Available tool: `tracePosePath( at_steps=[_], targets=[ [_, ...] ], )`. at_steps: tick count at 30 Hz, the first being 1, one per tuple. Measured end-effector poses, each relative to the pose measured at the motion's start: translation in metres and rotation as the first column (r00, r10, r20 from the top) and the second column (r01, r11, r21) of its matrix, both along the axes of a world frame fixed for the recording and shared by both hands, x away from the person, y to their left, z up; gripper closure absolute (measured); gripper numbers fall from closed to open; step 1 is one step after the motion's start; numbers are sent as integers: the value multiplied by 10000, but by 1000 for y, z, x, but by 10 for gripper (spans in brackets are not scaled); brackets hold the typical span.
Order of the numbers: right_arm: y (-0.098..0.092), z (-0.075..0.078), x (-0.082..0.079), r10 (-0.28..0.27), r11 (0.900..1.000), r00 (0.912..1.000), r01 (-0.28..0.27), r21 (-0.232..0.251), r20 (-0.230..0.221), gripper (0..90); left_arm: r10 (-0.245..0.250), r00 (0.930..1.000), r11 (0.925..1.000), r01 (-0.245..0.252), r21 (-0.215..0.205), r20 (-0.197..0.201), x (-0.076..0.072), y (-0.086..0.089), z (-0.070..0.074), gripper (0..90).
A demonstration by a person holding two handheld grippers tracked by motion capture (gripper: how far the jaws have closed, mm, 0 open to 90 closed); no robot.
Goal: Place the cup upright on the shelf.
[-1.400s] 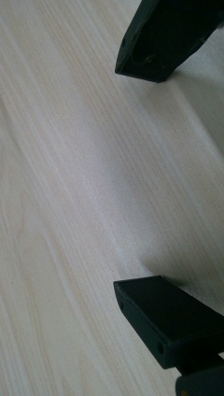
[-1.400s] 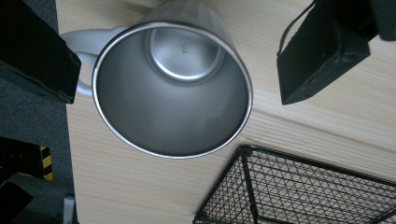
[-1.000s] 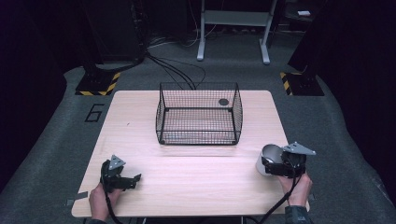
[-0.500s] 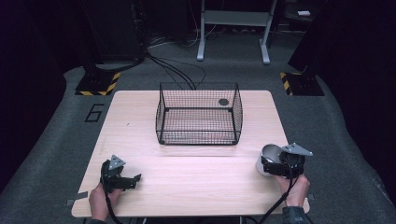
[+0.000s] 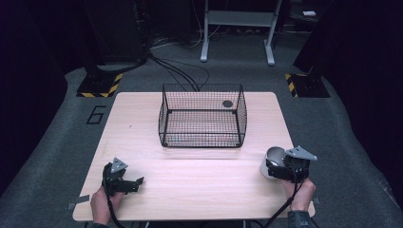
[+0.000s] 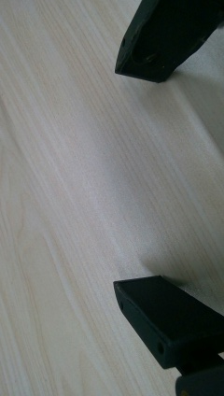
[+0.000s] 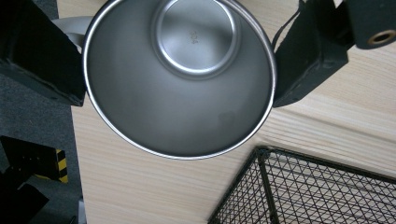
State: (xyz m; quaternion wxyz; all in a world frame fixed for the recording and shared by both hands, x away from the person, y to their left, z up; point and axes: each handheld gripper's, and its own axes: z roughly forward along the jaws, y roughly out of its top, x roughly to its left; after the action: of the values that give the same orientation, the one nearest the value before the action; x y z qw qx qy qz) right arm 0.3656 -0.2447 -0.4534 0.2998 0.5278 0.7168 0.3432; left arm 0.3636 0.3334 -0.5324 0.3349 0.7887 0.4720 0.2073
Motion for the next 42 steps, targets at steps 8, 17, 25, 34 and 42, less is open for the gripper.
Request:
tracePosePath(
  at_steps=[8, 17, 25, 34, 42],
  targets=[
    [-1, 3, -1, 44, 9999, 9999, -46, 119, 161, 56, 10, 10000, 10000, -10, 10, 8, 0, 0, 0, 4],
    [5, 11, -2, 327, 9994, 9993, -329, 141, 152, 56, -2, 10000, 10000, 2, -1, 0, 0, 0, 0, 4],
    [15, 16, -1, 725, 9972, 9972, -728, 155, 163, 56, -4, 10000, 10000, 4, 23, -1, 0, 0, 0, 4],
    [29, 20, 3, 1308, 9912, 9913, -1311, 186, 141, 56, -12, 10000, 10000, 12, 5, -2, 0, 0, 0, 4],
    [45, 23, 7, 1807, 9834, 9835, -1807, 146, 25, 56, -13, 10000, 10000, 13, 4, 0, 0, 0, 0, 4]
  ],
)
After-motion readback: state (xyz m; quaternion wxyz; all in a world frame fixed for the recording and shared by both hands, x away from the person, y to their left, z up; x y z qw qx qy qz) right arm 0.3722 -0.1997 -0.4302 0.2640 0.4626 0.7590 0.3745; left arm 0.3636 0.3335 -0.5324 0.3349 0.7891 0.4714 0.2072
